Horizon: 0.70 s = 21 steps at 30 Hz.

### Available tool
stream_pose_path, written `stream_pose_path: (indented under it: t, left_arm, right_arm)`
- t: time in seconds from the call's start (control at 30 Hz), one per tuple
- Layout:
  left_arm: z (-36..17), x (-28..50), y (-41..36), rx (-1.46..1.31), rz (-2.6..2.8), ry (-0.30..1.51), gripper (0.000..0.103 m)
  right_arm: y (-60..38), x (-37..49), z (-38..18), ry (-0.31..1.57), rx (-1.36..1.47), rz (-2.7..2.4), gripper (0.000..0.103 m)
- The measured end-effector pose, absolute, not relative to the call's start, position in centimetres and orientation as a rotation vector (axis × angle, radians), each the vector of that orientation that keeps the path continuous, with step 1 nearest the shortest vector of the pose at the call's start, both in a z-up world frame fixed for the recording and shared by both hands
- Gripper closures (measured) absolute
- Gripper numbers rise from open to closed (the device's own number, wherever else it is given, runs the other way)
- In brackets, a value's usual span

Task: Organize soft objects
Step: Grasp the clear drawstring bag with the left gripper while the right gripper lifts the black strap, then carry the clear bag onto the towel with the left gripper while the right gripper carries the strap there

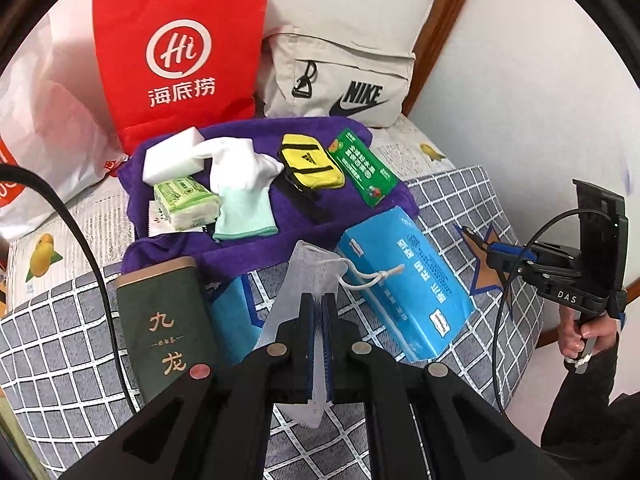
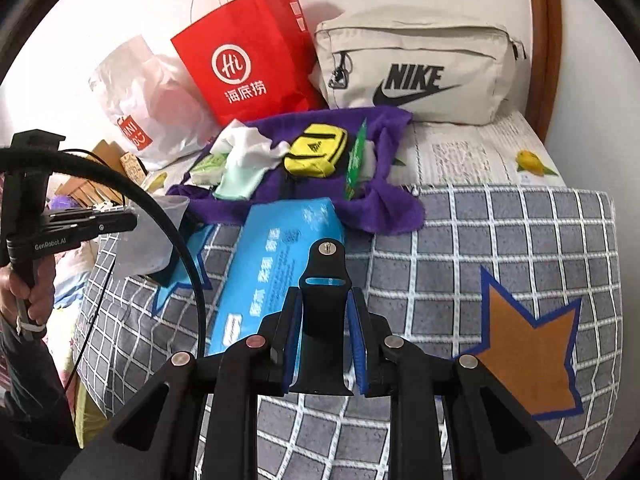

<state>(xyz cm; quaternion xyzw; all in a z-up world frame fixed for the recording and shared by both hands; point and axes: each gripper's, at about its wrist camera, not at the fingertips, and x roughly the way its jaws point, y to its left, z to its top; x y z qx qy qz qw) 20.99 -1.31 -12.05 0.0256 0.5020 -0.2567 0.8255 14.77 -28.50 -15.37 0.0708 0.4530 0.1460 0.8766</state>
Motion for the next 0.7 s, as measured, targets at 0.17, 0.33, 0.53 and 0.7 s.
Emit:
stream_pose_path:
  t: [0.17,0.33,0.53,0.7]
  left_arm:
    - [-11.5,21.5,-0.6,0.028,-0.532,1.053,0.098]
    - [-10.9,22.6,-0.3,0.019,-0.531,1.043,0.098]
    - [-10.6,24.0,-0.1,0.016,-0.530,1.040,0.098]
    - [-10.8,25.6,-0.1,0.016,-0.523,1.043,0.098]
  right_arm:
    - [-27.5,16.4,-14.7,0.931,0.139,0.327,0.080]
    - [-26.6,18.7,-14.1,0.913,0.133,0.352,0.080]
    - [-26.0,21.1,-14.1,0.912,0.136,0.366,0.080]
    - [-25.4,22.8,-14.1,0.915,0.122,0.359,0.080]
